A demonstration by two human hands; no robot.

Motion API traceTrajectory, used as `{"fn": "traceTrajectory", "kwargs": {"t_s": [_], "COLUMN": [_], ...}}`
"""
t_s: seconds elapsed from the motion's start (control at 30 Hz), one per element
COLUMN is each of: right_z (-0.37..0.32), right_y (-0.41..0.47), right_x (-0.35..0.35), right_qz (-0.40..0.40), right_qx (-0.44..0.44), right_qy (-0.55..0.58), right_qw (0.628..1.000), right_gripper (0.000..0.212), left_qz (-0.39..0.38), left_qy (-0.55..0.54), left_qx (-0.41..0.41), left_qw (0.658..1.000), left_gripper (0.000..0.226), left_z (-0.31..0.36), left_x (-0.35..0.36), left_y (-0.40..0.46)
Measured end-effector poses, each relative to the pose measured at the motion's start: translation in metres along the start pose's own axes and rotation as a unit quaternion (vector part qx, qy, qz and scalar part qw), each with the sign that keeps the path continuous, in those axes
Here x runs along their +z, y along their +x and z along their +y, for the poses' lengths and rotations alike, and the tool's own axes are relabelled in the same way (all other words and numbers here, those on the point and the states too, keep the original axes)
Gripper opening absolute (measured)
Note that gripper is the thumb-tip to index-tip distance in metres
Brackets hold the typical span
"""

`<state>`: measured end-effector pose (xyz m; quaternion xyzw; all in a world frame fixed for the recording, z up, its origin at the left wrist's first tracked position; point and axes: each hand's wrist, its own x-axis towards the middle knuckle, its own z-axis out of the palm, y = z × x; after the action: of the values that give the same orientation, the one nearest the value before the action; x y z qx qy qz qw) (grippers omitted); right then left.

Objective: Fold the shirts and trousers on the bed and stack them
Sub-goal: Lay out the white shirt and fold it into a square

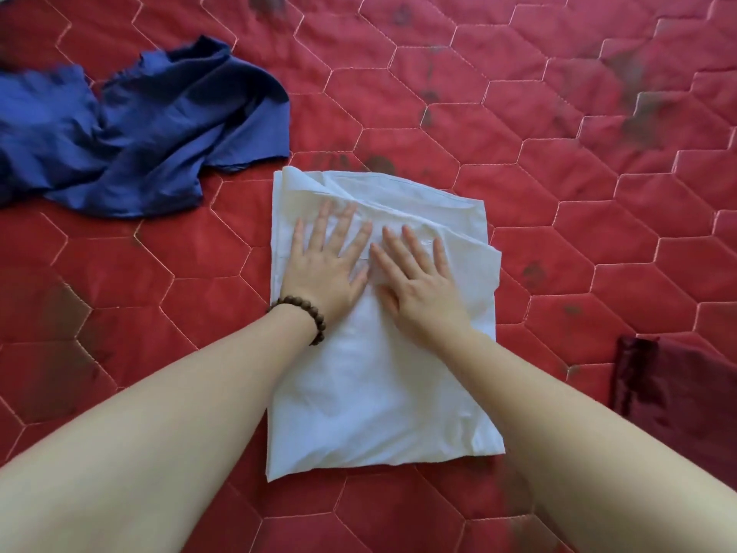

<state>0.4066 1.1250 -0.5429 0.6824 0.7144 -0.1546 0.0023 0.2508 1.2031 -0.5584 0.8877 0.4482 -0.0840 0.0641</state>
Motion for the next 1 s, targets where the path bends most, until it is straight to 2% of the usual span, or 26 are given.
{"fn": "traceTrajectory", "kwargs": {"t_s": [0.1,0.23,0.33,0.43,0.53,0.6,0.7,0.8,0.87,0.93,1.0], "right_z": [0.029,0.056,0.071,0.093,0.115,0.119,0.103,0.074,0.061,0.062,0.069], "right_y": [-0.005,-0.038,-0.044,-0.064,-0.105,-0.126,-0.137,-0.129,-0.120,-0.115,-0.111], "right_x": [0.007,0.008,-0.001,-0.018,-0.027,-0.028,-0.023,-0.017,-0.020,-0.024,-0.033], "right_qz": [-0.018,-0.012,-0.050,-0.032,-0.027,-0.046,-0.047,-0.066,-0.099,-0.122,-0.176], "right_qx": [0.051,0.122,0.084,0.007,-0.043,-0.065,-0.100,-0.149,-0.156,-0.152,-0.130], "right_qy": [-0.039,-0.042,-0.032,-0.044,-0.077,-0.099,-0.094,-0.083,-0.066,-0.025,0.094], "right_qw": [0.998,0.992,0.995,0.999,0.996,0.992,0.989,0.983,0.981,0.981,0.971], "right_gripper": [0.062,0.060,0.059,0.056,0.065,0.069,0.069,0.086,0.091,0.079,0.058], "left_qz": [0.005,-0.005,-0.034,-0.019,0.009,-0.013,-0.037,-0.061,-0.088,-0.112,-0.155], "left_qy": [-0.031,-0.079,-0.085,-0.060,0.002,0.035,0.049,0.048,0.022,-0.018,-0.058], "left_qx": [0.004,-0.042,-0.033,0.015,0.104,0.163,0.243,0.291,0.296,0.284,0.247], "left_qw": [1.000,0.996,0.995,0.998,0.995,0.986,0.968,0.953,0.951,0.952,0.955], "left_gripper": [0.062,0.063,0.059,0.055,0.072,0.076,0.062,0.065,0.064,0.069,0.060], "left_z": [-0.018,-0.035,-0.047,-0.065,-0.085,-0.093,-0.086,-0.062,-0.052,-0.054,-0.046], "left_x": [0.010,0.013,0.008,-0.001,-0.005,-0.004,-0.005,-0.008,-0.011,-0.007,-0.008], "left_y": [-0.005,-0.025,-0.036,-0.062,-0.101,-0.121,-0.133,-0.127,-0.121,-0.117,-0.108]}}
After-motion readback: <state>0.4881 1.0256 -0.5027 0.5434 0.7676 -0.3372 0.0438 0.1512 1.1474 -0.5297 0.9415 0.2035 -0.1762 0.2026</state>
